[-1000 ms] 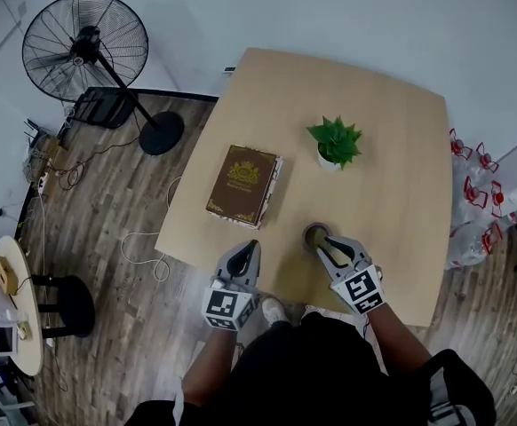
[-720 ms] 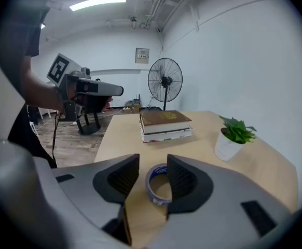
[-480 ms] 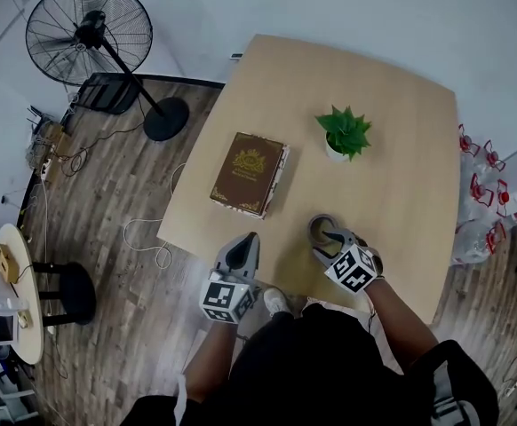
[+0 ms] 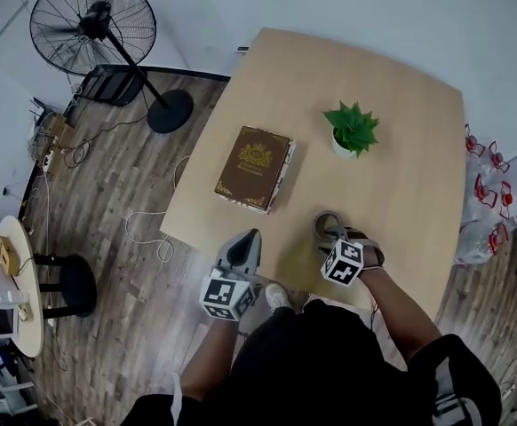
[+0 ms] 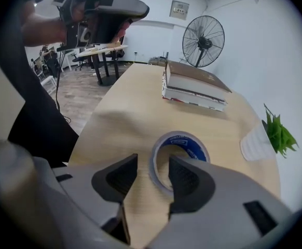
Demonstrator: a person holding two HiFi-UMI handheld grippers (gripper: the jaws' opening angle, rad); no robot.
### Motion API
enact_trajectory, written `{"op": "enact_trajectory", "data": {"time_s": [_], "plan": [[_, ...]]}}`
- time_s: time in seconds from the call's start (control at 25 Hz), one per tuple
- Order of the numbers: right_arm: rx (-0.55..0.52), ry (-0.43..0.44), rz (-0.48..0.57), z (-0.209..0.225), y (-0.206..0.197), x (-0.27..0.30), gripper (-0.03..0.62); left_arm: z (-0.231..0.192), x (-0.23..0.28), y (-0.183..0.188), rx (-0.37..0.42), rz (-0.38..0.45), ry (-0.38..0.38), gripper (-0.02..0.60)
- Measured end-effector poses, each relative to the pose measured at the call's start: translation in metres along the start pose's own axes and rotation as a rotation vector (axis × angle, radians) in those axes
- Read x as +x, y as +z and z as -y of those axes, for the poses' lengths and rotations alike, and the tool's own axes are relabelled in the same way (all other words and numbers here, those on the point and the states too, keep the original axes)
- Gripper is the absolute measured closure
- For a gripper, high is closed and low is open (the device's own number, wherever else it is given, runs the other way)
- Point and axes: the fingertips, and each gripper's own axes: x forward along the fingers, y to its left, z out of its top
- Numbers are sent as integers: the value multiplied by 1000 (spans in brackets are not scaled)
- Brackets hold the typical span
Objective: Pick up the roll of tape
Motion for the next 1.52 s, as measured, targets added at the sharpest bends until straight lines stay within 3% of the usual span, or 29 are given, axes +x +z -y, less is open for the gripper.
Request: {"op": "enact_trajectory", "data": {"time_s": [0.24,0.6,1.0,1.52], "plan": [[-86,3,-75,-3,-6,12,423,-4,-8,1,3,3,10,578],[-166,-25,-118,-2,-2,13,519,-8,-16,3,8,13,36,578],[-182,-30,-130,-6,-5,12,540,-3,-22,4,8,22,40,578],[-144,-173,-31,7,10,-26,551,12,-25,6,29,28,20,578]]}}
